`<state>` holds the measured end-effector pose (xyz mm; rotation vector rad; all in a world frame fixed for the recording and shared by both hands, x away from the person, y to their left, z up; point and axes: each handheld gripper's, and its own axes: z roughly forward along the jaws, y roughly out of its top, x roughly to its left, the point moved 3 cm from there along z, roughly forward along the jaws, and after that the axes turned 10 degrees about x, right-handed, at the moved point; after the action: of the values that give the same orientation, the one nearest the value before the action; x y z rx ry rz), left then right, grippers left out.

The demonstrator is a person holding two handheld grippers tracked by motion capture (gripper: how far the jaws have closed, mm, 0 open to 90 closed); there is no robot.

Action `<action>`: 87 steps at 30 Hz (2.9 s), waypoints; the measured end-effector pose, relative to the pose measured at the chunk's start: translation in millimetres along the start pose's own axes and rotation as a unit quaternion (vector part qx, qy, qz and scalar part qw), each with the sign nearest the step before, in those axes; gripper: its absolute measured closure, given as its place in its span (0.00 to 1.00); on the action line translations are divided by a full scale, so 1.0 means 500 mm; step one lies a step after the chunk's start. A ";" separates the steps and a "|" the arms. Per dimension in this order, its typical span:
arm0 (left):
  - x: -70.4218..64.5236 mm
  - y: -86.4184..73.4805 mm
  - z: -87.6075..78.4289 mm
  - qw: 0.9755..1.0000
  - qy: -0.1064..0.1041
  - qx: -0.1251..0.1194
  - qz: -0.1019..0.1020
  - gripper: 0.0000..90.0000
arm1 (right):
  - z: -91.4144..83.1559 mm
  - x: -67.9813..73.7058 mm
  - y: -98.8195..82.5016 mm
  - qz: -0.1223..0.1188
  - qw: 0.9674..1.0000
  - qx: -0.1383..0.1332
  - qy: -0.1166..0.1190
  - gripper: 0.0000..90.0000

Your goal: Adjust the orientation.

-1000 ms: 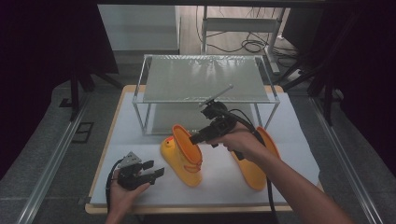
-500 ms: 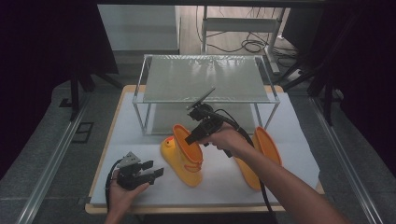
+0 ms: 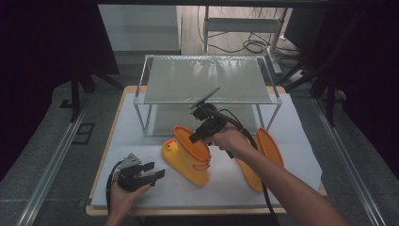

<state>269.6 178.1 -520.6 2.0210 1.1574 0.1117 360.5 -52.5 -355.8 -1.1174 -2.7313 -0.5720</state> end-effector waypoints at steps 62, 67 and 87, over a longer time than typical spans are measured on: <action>-0.014 0.003 0.018 1.000 0.003 0.014 0.008 0.44 | -0.160 -0.345 -0.399 0.162 0.970 -0.178 -0.030 0.88; -0.015 0.002 0.019 1.000 0.003 0.013 0.009 0.44 | -0.094 -0.381 -0.422 0.169 0.972 -0.162 -0.028 0.90; -0.015 0.001 0.021 1.000 0.005 0.017 0.014 0.45 | 0.099 -0.414 -0.416 0.154 0.984 -0.094 -0.003 0.98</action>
<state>270.1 165.8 -525.4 2.0704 1.1448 0.1178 364.3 -302.6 -517.0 -1.5509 -2.4753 -0.7882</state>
